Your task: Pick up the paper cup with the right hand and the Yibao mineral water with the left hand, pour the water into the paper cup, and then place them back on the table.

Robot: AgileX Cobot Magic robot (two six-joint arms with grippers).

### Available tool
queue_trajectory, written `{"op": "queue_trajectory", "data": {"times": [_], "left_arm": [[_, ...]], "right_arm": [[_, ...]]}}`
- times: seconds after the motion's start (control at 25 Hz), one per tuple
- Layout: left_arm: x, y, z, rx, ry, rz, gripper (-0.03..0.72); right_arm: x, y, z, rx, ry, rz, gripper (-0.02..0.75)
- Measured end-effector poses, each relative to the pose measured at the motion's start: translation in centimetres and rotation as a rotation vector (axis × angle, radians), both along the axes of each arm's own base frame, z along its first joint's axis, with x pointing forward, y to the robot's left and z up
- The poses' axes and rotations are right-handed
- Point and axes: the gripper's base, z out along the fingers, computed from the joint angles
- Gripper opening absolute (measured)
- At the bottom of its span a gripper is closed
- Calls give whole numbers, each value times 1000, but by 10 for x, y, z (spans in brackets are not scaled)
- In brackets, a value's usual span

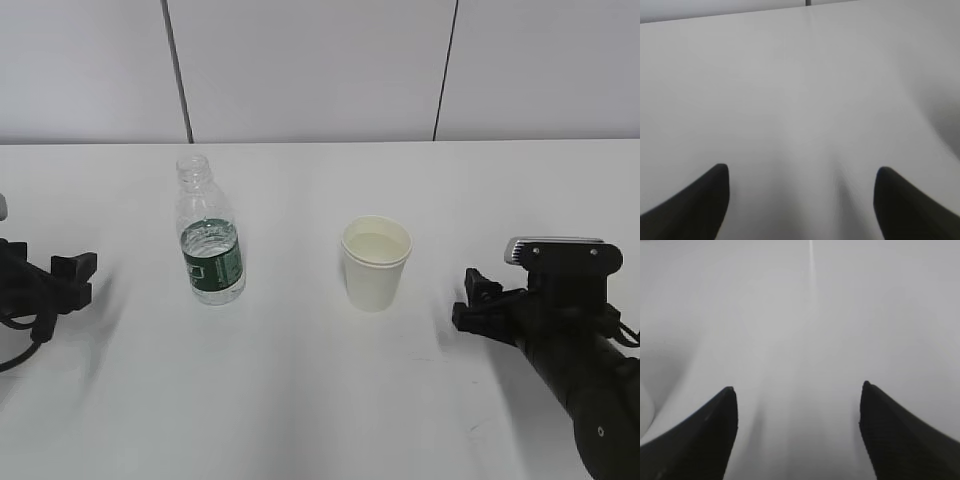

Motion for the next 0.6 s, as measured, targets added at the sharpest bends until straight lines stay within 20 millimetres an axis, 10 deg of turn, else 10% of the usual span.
{"op": "queue_trajectory", "data": {"times": [0.6], "left_arm": [[67, 14, 42, 130, 442, 120, 538]], "right_arm": [[39, -14, 47, 124, 40, -41, 489]]}}
